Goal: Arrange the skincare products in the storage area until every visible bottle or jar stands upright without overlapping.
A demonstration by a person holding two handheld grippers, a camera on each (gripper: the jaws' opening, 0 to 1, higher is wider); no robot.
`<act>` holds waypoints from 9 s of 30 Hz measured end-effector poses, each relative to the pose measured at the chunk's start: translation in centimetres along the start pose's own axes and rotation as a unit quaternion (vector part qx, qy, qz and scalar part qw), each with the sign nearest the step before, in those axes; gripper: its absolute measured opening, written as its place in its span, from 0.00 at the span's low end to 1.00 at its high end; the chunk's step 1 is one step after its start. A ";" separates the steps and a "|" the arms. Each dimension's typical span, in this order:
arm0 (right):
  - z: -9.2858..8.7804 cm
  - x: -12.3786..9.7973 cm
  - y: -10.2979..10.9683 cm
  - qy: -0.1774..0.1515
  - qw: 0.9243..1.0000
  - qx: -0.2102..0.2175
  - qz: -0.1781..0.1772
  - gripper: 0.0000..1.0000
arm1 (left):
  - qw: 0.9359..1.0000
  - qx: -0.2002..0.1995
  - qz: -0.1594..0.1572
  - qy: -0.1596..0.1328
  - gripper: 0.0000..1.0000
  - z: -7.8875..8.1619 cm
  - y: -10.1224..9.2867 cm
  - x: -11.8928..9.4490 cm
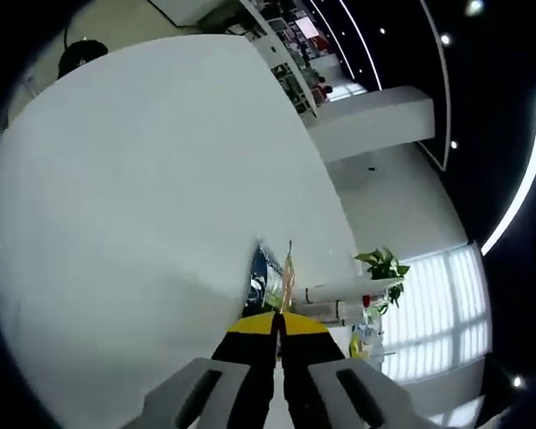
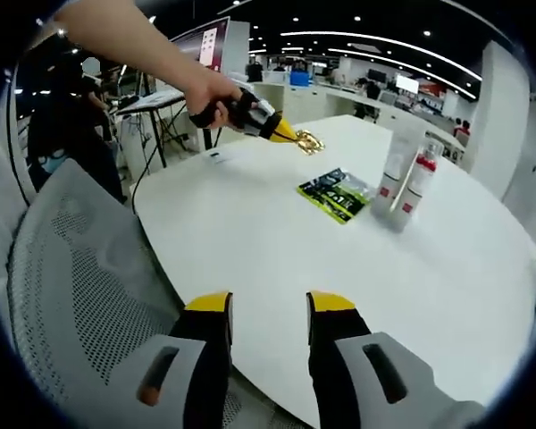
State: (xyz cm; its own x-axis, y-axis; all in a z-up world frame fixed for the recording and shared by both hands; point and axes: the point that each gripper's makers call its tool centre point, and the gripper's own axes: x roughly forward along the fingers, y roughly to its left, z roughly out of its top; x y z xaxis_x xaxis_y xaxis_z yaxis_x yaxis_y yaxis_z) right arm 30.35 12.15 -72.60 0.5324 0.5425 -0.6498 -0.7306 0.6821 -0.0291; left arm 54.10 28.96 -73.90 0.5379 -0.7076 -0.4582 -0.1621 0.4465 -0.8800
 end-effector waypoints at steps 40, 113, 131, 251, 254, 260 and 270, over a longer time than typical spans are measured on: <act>-0.8 0.3 -0.3 0.024 1.000 -0.002 -0.006 0.29 | 0.992 0.034 0.120 0.025 0.07 3.7 4.8 5.0; -1.4 0.5 3.4 0.036 0.987 0.065 0.142 0.10 | 0.855 0.382 0.347 -0.045 0.42 1.6 14.8 -12.5; -1.5 0.4 2.8 0.033 0.986 0.082 0.138 0.11 | 0.895 0.321 0.289 -0.112 0.42 -2.3 12.2 -13.4; 7.8 -3.5 13.8 0.017 0.892 0.157 0.425 0.00 | 0.857 0.482 -0.123 0.134 0.11 -29.5 -4.3 -16.9; 7.8 -3.8 13.7 0.013 0.889 0.175 0.423 0.00 | 0.858 0.473 -0.141 0.139 0.04 -29.7 -4.7 -17.1; 7.9 -4.0 13.7 -0.002 0.890 0.185 0.417 0.03 | 0.870 0.447 -0.150 0.147 0.02 -29.5 -4.8 -17.3; 9.8 -3.6 10.9 -0.086 0.880 0.281 0.373 0.15 | 0.913 0.342 -0.201 0.094 0.01 -26.8 -7.1 -18.2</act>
State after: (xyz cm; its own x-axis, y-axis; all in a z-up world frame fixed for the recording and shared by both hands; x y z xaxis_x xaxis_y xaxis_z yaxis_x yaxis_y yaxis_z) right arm 24.66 22.41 -63.14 0.0859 0.9754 -0.2029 -0.6036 0.2129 0.7683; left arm 23.28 24.04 -62.70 0.2795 -0.9420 -0.1860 0.6056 0.3232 -0.7271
